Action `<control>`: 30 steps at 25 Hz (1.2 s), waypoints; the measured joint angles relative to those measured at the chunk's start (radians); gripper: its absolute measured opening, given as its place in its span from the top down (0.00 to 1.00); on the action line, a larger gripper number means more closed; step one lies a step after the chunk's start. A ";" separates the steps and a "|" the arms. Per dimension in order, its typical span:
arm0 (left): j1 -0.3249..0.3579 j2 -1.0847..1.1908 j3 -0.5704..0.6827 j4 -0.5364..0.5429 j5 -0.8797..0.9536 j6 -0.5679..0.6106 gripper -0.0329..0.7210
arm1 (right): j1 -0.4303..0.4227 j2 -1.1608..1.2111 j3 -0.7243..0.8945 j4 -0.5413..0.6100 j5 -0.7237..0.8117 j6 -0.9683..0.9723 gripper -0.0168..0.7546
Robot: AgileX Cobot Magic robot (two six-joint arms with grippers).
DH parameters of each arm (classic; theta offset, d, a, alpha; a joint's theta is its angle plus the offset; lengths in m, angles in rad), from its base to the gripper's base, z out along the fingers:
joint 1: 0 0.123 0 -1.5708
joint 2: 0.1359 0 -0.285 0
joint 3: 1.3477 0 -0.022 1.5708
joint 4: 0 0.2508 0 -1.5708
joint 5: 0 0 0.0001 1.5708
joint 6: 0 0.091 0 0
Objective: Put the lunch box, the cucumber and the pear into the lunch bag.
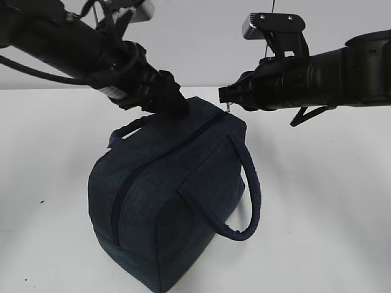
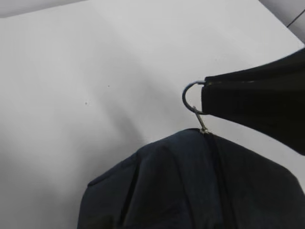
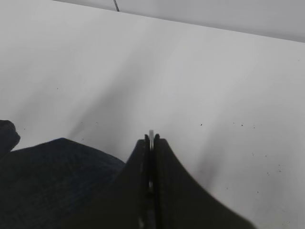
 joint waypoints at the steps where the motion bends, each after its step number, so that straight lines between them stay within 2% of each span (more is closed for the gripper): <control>1: -0.004 0.015 -0.010 0.001 0.009 -0.008 0.47 | 0.000 0.000 -0.002 0.000 0.000 0.003 0.97; 2: -0.009 0.028 -0.020 0.003 0.018 -0.013 0.51 | 0.000 0.001 -0.002 0.000 0.000 0.003 0.97; 4: -0.014 0.045 -0.032 0.003 0.036 -0.017 0.75 | 0.000 0.005 -0.002 0.000 0.000 0.007 0.97; 6: -0.018 0.046 -0.035 0.010 0.039 -0.018 0.90 | -0.002 0.018 -0.002 0.000 -0.010 0.026 0.97; 10: -0.018 0.026 -0.050 0.040 0.030 -0.018 0.93 | -0.045 0.077 -0.002 0.000 -0.019 0.080 0.97; 13: -0.004 0.019 -0.087 0.053 0.041 -0.024 0.93 | -0.086 0.114 0.010 0.000 0.024 0.149 0.97; 16: 0.015 0.019 -0.125 0.063 0.056 -0.044 0.93 | -0.128 0.128 0.028 0.008 0.132 0.201 0.97; 19: 0.029 0.019 -0.140 0.127 0.081 -0.093 0.88 | -0.140 0.128 0.026 0.006 0.188 0.216 0.94; 21: 0.034 0.017 -0.148 0.189 0.101 -0.127 0.73 | -0.142 0.128 0.014 -0.005 0.194 0.216 0.82; 23: 0.038 0.010 -0.156 0.260 0.145 -0.178 0.54 | -0.144 0.114 0.007 -0.009 0.192 0.216 0.55; 24: 0.039 0.006 -0.156 0.297 0.169 -0.207 0.46 | -0.145 0.098 0.006 -0.014 0.192 0.214 0.38; 25: 0.039 0.002 -0.156 0.334 0.207 -0.230 0.42 | -0.145 0.085 0.006 -0.026 0.190 0.214 0.28; 27: 0.039 -0.008 -0.156 0.381 0.270 -0.265 0.39 | -0.146 0.049 0.006 -0.087 0.190 0.230 0.19; 30: 0.039 -0.052 -0.156 0.520 0.351 -0.371 0.44 | -0.146 -0.030 0.006 -0.307 0.205 0.351 0.21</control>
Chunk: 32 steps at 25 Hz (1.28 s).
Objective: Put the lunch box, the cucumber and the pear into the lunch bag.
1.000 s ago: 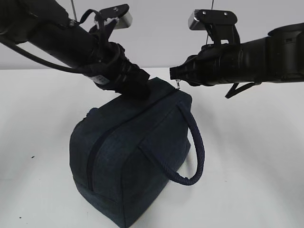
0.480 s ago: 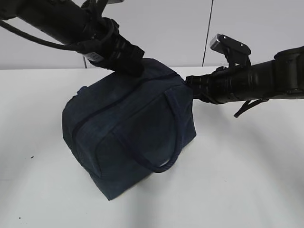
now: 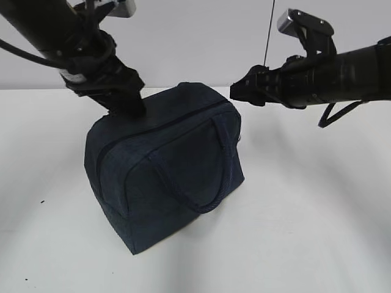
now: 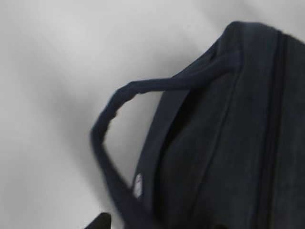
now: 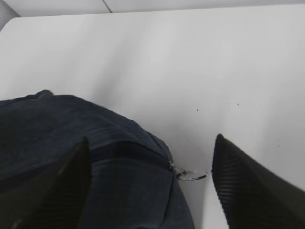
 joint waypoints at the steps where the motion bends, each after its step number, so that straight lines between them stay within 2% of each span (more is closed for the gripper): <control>1: 0.000 -0.020 0.000 0.054 0.019 -0.035 0.46 | 0.000 -0.028 0.000 -0.093 0.012 0.081 0.21; 2: 0.000 -0.042 0.000 0.103 0.037 -0.078 0.46 | 0.000 -0.070 0.000 -0.231 0.030 0.180 0.24; 3: 0.000 -0.062 0.000 0.141 0.052 -0.119 0.47 | 0.000 -0.096 0.000 -0.313 0.050 0.271 0.25; 4: 0.000 -0.086 0.000 0.166 0.064 -0.153 0.47 | 0.000 -0.138 0.000 -0.459 0.096 0.412 0.25; 5: 0.000 -0.110 0.000 0.185 0.076 -0.170 0.47 | 0.000 -0.177 -0.002 -0.606 0.158 0.538 0.25; 6: 0.000 -0.135 0.000 0.194 0.093 -0.181 0.47 | 0.000 -0.197 -0.002 -0.688 0.196 0.647 0.25; 9: 0.000 -0.221 0.013 0.204 0.133 -0.200 0.47 | 0.000 -0.271 -0.002 -1.032 0.402 1.001 0.26; 12: 0.000 -0.349 0.091 0.205 0.140 -0.239 0.48 | 0.000 -0.369 0.043 -1.253 0.530 1.185 0.27; 16: 0.000 -0.592 0.330 0.217 0.121 -0.303 0.48 | 0.000 -0.565 0.169 -1.380 0.610 1.293 0.32; 21: 0.000 -0.933 0.613 0.224 0.128 -0.358 0.48 | 0.000 -0.858 0.333 -1.475 0.762 1.320 0.33; 27: 0.000 -1.368 0.785 0.224 0.187 -0.424 0.48 | 0.000 -1.160 0.454 -1.576 0.841 1.351 0.33; 32: 0.000 -1.628 0.886 0.230 0.197 -0.431 0.52 | 0.000 -1.352 0.525 -1.584 0.812 1.353 0.33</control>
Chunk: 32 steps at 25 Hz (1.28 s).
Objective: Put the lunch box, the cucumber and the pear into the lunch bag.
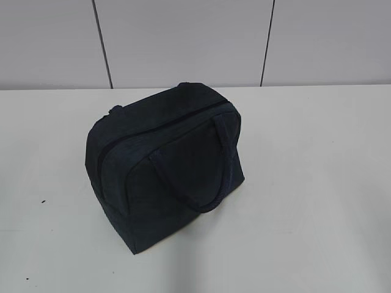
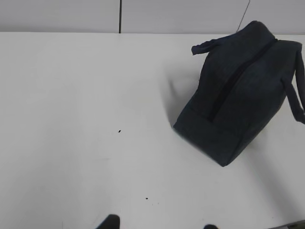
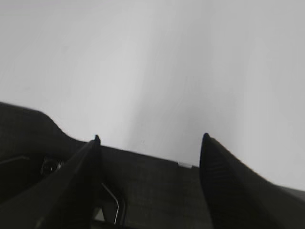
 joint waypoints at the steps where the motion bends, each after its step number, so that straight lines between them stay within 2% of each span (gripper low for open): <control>1: 0.000 -0.031 0.018 0.000 0.003 0.000 0.52 | 0.000 -0.020 0.005 -0.002 -0.017 0.000 0.33; 5: 0.000 -0.093 0.042 0.004 -0.035 0.000 0.52 | 0.000 -0.126 0.024 -0.008 -0.068 0.000 0.33; 13: 0.000 -0.096 0.074 -0.009 -0.109 0.004 0.53 | 0.000 -0.343 0.024 -0.012 -0.077 0.000 0.34; 30: -0.001 -0.096 0.075 -0.013 -0.113 0.019 0.56 | 0.000 -0.354 0.030 -0.014 -0.072 0.034 0.34; 32: 0.024 -0.096 0.075 -0.013 -0.113 0.019 0.57 | 0.000 -0.354 0.030 -0.014 -0.072 0.034 0.34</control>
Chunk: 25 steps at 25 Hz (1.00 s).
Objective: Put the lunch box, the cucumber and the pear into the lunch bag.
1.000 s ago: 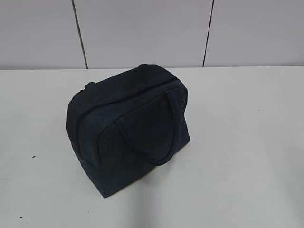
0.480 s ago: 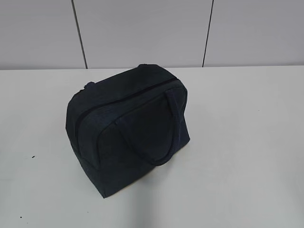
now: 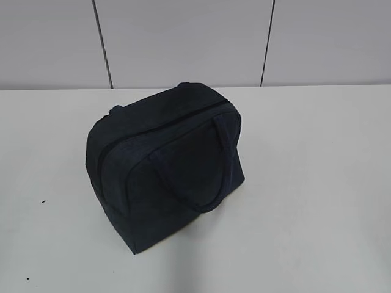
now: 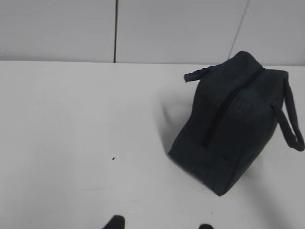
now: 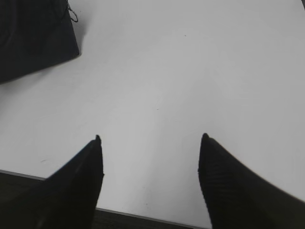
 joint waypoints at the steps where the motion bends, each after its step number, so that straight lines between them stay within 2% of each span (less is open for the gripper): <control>1: 0.032 0.000 0.000 0.000 0.000 0.000 0.57 | 0.000 0.000 0.000 0.000 0.000 0.000 0.34; 5: 0.285 0.000 0.000 -0.001 0.000 0.000 0.58 | 0.000 0.000 0.002 0.000 0.000 0.000 0.34; 7: 0.374 0.000 0.000 -0.001 0.000 0.000 0.58 | 0.000 0.000 0.002 0.000 0.000 0.000 0.34; 8: 0.387 0.000 0.000 -0.001 0.000 0.000 0.58 | 0.000 0.000 0.002 0.000 0.000 0.000 0.34; 17: 0.389 0.000 0.000 -0.002 0.000 0.000 0.60 | 0.000 0.000 0.002 0.000 0.000 0.000 0.34; 21: 0.332 0.000 0.000 -0.002 0.000 0.000 0.62 | 0.000 0.000 0.002 0.000 0.000 0.000 0.34; 25: 0.322 0.000 0.000 -0.002 0.000 0.000 0.64 | 0.000 0.000 0.002 0.000 0.000 0.000 0.34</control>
